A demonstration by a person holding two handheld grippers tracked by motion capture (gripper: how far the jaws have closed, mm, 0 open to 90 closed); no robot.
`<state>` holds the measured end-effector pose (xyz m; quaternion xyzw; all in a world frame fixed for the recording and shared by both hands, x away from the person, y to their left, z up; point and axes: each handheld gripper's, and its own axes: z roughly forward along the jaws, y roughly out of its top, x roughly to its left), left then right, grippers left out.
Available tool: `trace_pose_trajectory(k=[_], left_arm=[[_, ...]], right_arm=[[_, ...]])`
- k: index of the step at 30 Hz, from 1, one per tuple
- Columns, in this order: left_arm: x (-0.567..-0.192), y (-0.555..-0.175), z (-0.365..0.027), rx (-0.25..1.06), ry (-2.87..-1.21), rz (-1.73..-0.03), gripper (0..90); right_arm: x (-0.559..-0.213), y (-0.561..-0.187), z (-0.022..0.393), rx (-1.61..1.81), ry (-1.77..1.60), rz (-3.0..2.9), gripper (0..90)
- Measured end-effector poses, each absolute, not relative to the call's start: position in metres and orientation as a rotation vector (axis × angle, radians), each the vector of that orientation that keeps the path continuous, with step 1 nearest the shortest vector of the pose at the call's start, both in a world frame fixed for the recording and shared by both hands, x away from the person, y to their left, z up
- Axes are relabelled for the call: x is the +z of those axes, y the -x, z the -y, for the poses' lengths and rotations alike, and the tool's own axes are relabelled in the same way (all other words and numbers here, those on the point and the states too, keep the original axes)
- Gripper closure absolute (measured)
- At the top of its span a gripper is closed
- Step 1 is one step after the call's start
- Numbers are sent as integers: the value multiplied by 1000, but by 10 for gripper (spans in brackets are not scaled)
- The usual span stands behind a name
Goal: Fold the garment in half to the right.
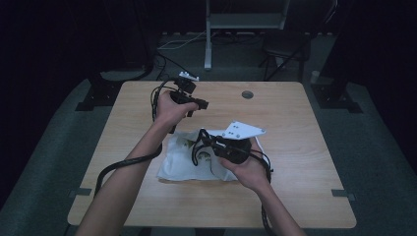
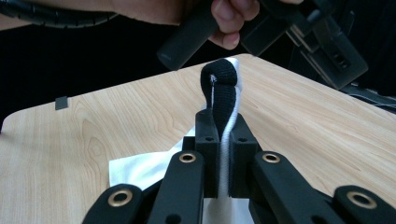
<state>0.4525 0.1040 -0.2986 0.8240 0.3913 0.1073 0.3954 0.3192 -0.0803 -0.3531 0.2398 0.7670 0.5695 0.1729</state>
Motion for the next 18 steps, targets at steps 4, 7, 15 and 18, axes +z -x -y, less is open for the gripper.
trace_pose_trajectory(k=[4,7,15,18], left_arm=[[-296,-452,-109,297,-2103,-997,752],[-297,-450,-116,312,-2111,-1005,717],[-302,-451,-136,325,-2101,-1035,680],[-304,-450,-148,338,-2103,-1051,672]], right_arm=[[-353,-316,74,1609,-657,-2198,861],[-353,-315,68,1602,-641,-2216,860],[-367,-313,42,1558,-592,-2290,860],[-373,-312,29,1542,-576,-2322,859]])
